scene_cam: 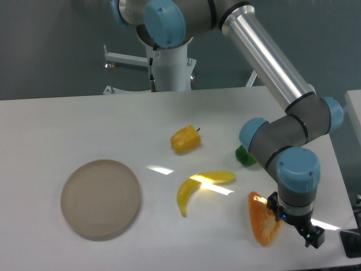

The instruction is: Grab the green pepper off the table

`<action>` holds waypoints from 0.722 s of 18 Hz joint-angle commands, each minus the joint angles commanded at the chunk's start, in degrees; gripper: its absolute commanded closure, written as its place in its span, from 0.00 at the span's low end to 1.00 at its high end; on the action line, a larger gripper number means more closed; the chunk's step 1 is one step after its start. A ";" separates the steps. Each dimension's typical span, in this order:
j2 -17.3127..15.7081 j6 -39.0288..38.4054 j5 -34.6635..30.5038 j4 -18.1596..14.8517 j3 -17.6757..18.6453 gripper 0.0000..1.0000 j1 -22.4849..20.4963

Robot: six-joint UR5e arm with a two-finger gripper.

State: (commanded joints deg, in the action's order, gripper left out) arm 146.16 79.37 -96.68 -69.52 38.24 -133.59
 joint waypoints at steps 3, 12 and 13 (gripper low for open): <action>-0.26 -0.26 0.08 0.00 0.52 0.00 0.17; -5.70 0.00 3.32 -0.62 7.81 0.00 -0.26; -6.67 0.00 4.03 -0.79 9.30 0.00 -0.52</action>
State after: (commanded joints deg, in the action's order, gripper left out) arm 139.49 79.37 -92.64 -70.31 47.53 -134.12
